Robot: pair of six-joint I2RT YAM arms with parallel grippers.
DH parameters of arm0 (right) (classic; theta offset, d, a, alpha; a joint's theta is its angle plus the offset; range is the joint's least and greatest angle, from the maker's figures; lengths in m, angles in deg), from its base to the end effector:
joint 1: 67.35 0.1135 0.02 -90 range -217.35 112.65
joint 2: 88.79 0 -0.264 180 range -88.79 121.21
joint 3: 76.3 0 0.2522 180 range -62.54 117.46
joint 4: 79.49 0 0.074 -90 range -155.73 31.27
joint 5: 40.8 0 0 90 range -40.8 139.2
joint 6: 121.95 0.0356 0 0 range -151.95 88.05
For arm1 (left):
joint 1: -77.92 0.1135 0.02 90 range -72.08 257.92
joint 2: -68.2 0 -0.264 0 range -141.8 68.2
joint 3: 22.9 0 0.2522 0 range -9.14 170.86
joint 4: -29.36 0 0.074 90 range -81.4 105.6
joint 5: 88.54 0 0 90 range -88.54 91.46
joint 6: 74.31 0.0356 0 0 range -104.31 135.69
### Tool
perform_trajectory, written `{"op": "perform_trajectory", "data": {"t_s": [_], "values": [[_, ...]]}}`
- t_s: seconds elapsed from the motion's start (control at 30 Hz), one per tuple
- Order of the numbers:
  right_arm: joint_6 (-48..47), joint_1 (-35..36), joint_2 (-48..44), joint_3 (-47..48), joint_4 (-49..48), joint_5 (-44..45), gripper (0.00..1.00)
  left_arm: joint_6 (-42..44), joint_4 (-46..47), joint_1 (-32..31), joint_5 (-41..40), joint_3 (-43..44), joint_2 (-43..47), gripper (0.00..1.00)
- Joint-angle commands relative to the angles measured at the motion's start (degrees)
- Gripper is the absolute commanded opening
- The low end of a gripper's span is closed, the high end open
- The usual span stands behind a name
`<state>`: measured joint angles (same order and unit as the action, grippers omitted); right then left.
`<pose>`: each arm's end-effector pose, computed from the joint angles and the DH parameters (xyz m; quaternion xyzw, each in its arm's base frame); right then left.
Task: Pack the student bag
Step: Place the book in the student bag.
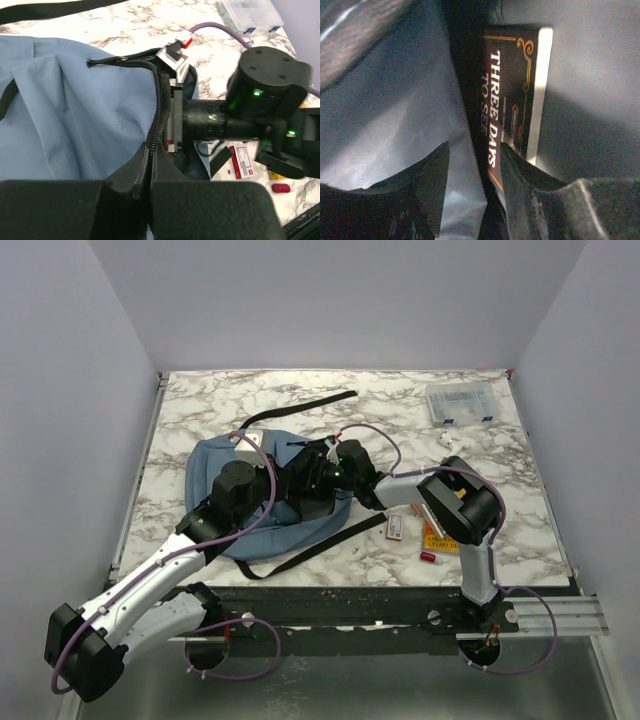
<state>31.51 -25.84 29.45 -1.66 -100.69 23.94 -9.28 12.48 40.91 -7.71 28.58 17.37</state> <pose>0.3087 0.2935 0.1317 0.0350 0.8192 0.5412 0.1864 0.1713 -0.1220 0.2905 0.0359 0.7979 -0.2532 0.5458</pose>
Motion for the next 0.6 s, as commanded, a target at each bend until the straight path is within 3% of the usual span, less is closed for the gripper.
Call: {"op": "perform_trajectory", "data": {"t_s": [0.0, 0.17, 0.3, 0.43, 0.57], "values": [[-4.8, -1.0, -8.4, -0.8, 11.5, 2.2, 0.51, -4.4, -3.0, 0.3, -5.8, 0.0, 0.6, 0.0], [-15.7, -3.9, -17.3, 0.0, 37.1, 10.9, 0.64, -6.7, -7.0, 0.6, -10.6, 0.9, -1.3, 0.0], [-22.1, -7.0, -26.2, -0.8, 47.5, 16.2, 0.71, -7.9, -7.9, 0.8, -9.8, 1.1, -2.6, 0.0], [-27.7, -10.6, -34.5, 0.7, 57.0, 24.1, 0.8, -8.4, -8.5, 1.0, -3.9, 1.8, -4.1, 0.0], [-29.3, -22.5, -42.4, -2.3, 59.7, 24.5, 0.85, -8.2, -9.0, 1.1, 3.5, 2.6, -5.8, 0.0]]}}
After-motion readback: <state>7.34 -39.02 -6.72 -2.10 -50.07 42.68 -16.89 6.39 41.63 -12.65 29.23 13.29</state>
